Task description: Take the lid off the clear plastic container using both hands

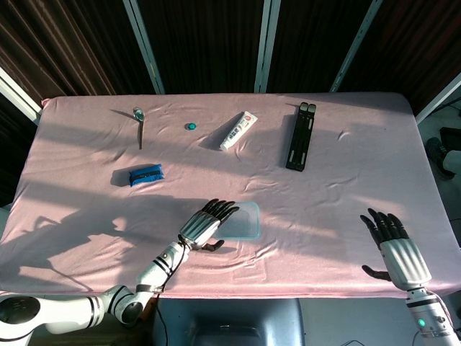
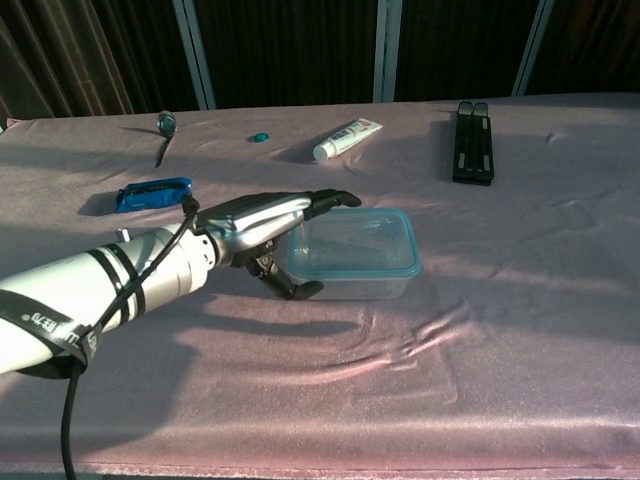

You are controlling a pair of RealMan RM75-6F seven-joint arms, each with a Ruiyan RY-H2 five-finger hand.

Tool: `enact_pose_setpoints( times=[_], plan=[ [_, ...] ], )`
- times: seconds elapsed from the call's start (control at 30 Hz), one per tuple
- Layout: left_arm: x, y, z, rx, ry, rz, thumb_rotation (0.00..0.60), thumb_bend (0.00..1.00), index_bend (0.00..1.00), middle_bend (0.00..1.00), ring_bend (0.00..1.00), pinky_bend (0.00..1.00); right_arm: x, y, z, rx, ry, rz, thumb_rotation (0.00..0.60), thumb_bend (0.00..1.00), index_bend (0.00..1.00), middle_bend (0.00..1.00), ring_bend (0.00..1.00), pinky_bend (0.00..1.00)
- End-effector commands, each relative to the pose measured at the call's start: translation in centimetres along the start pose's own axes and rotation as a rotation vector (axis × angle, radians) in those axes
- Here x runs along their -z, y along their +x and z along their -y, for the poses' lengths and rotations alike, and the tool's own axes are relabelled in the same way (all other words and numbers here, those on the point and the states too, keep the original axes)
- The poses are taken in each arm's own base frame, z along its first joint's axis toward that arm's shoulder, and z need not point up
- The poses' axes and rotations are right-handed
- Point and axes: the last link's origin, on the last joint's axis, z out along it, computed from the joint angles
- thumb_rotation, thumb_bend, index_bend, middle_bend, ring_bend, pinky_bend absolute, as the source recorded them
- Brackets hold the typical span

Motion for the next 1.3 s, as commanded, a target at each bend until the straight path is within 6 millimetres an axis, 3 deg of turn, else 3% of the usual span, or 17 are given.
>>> enact_pose_setpoints(
  times=[0.03,0.53,0.63,0.8,0.97,1.1,1.3],
  plan=[
    [-0.2,0.0,0.0,-0.004,0.001,0.003,0.6,0.31,0.0,0.0,0.0,0.0,0.0,0.0,0.0,0.001,-0.002,0.002,0.6,0.15,0.0,0.0,0.0,0.0],
    [-1.7,-0.5,0.5,-0.03,0.043,0.023,0.6,0.3,0.0,0.01,0.0,0.0,0.0,0.0,-0.2,-0.003,-0.006,0.012,0.6,0.15,0.0,0.0,0.0,0.0],
    [-1.9,-0.7,0.5,-0.037,0.046,0.027,0.6,0.3,0.0,0.12,0.05,0.0,-0.1,0.0,-0.2,-0.002,-0.005,0.016,0.6,0.15,0.0,0.0,0.0,0.0],
    [-2.0,-1.0,0.5,-0.034,0.053,0.024,0.6,0.31,0.0,0.36,0.22,0.0,-0.1,-0.1,-0.1,0.0,0.0,0.021,0.6,0.15,0.0,0.0,0.0,0.0],
    [-1.9,-1.2,0.3,-0.04,0.039,0.006,0.6,0.32,0.0,0.5,0.31,0.01,-0.1,-0.1,-0.1,0.001,0.004,0.022,0.6,0.15,0.0,0.0,0.0,0.0],
    [-1.5,-1.6,0.1,-0.059,0.026,0.003,0.6,0.32,0.0,0.57,0.37,0.03,-0.1,-0.2,0.0,0.005,0.009,0.027,0.6,0.15,0.0,0.0,0.0,0.0],
    [0.0,-2.3,-0.4,-0.077,-0.017,-0.025,0.6,0.33,0.0,0.57,0.38,0.08,-1.3,-0.7,0.8,0.044,0.063,0.044,0.6,0.15,0.0,0.0,0.0,0.0]
  ],
)
